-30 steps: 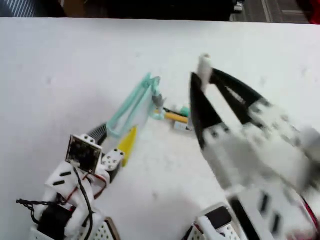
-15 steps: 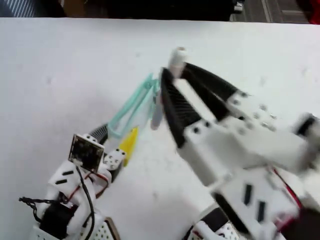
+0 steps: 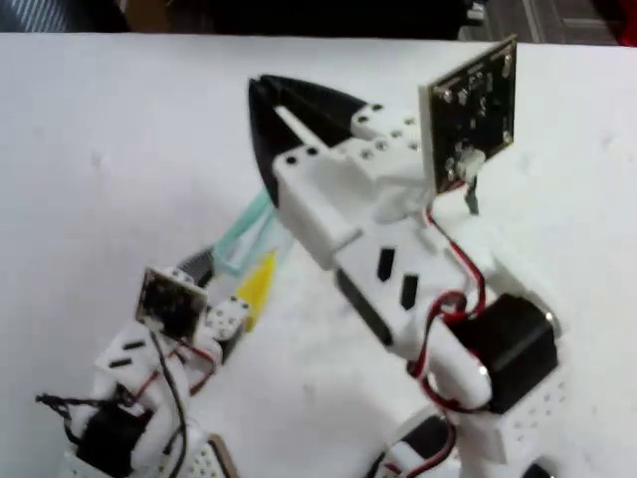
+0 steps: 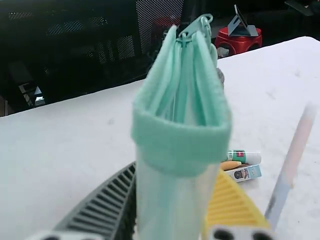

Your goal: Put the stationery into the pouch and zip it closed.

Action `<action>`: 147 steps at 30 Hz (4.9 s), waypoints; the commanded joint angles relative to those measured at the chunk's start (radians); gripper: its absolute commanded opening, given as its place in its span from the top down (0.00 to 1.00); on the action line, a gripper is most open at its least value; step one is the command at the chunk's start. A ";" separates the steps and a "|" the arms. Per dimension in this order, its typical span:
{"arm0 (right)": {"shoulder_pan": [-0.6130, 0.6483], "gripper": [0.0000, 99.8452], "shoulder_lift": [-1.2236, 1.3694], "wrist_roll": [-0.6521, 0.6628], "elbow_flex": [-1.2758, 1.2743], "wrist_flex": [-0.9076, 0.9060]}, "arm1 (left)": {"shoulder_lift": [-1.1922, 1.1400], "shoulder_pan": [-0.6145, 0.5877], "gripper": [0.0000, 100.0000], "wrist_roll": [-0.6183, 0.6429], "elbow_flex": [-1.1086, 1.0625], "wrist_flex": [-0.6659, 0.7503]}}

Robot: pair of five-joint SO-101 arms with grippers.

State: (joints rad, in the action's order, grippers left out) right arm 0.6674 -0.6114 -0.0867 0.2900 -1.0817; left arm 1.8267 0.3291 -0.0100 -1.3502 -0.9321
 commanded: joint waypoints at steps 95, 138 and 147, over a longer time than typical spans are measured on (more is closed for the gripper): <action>-0.334 0.98 0.555 1.166 -1.053 0.223 | -0.002 -0.137 0.82 0.009 0.025 0.043; -0.352 0.98 0.555 1.054 -1.060 0.220 | -0.002 -0.137 0.76 0.103 0.006 0.040; -0.352 0.98 0.556 1.054 -1.060 0.219 | -0.002 -0.137 0.76 0.103 0.003 0.040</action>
State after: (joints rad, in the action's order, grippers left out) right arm 0.3284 -0.0529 0.9782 -0.7672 -0.8669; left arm 1.8267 0.1880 0.0821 -1.3518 -0.9168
